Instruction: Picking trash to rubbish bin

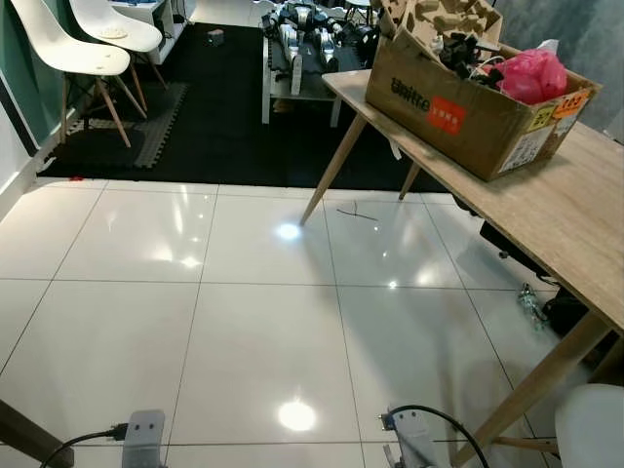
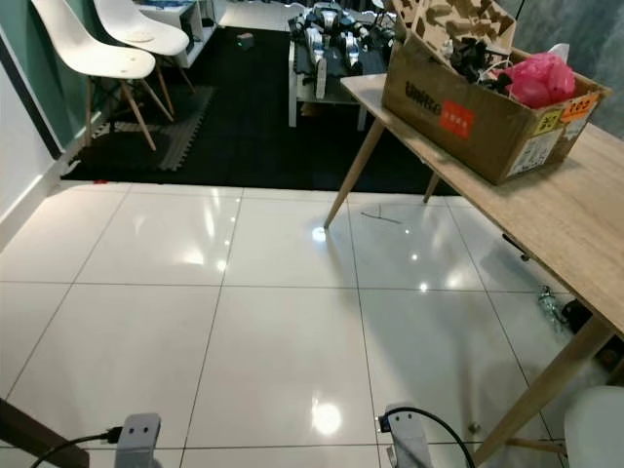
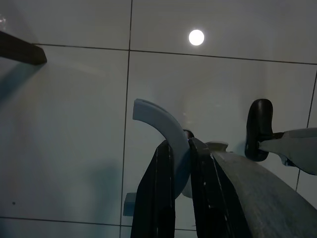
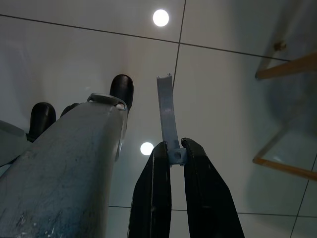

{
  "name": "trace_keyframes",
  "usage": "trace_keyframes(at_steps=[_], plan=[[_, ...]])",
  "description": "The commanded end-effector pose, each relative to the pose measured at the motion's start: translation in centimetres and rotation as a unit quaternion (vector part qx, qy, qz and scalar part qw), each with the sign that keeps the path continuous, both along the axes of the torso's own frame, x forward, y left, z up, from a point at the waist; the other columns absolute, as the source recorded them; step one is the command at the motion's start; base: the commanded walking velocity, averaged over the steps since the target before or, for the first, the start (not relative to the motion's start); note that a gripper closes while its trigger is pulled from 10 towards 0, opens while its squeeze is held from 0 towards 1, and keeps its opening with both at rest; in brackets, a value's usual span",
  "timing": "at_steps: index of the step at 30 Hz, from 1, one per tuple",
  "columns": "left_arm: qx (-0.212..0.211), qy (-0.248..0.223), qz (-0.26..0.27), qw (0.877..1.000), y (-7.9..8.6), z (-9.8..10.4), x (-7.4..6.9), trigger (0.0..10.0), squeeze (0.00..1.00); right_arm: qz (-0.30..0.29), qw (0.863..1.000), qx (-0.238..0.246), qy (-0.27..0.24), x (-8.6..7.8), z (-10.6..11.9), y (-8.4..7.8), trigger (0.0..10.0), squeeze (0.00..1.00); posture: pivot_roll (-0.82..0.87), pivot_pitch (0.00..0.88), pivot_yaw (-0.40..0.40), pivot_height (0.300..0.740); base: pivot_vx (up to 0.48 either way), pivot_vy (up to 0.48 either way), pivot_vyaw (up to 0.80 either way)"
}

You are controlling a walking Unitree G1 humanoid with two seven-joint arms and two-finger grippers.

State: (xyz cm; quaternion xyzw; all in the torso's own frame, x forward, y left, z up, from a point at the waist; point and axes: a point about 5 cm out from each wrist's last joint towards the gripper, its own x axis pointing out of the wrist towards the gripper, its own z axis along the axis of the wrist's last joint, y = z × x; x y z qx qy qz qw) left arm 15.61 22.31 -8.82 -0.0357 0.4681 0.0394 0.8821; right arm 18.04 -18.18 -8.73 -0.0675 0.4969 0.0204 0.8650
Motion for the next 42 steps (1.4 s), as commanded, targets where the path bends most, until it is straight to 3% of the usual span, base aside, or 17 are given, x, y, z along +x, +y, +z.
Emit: trace_keyframes(at_steps=[1, 32, 42], plan=[[-0.004, 0.008, 0.003, 1.000, -0.05, -0.28, -0.70, 10.0, 0.00, 0.003, 1.000, -0.001, 0.008, -0.46, -0.21, -0.05, 10.0, 0.00, 0.20, 0.080, -0.069, 0.740, 0.000, 0.000, 0.00], [-0.002, 0.022, -0.007, 1.000, 0.25, -0.55, -1.61, 10.0, 0.00, 0.012, 1.000, -0.001, 0.016, -0.74, -0.36, 0.13, 10.0, 0.00, 0.21, 0.076, -0.072, 0.740, 0.277, 0.000, 0.00], [0.000, 0.020, -0.010, 1.000, 0.39, -0.44, -1.38, 10.0, 0.00, 0.014, 1.000, -0.002, 0.015, -0.50, -0.26, 0.11, 10.0, 0.00, 0.21, 0.066, -0.072, 0.740, 0.284, 0.000, -0.77]])
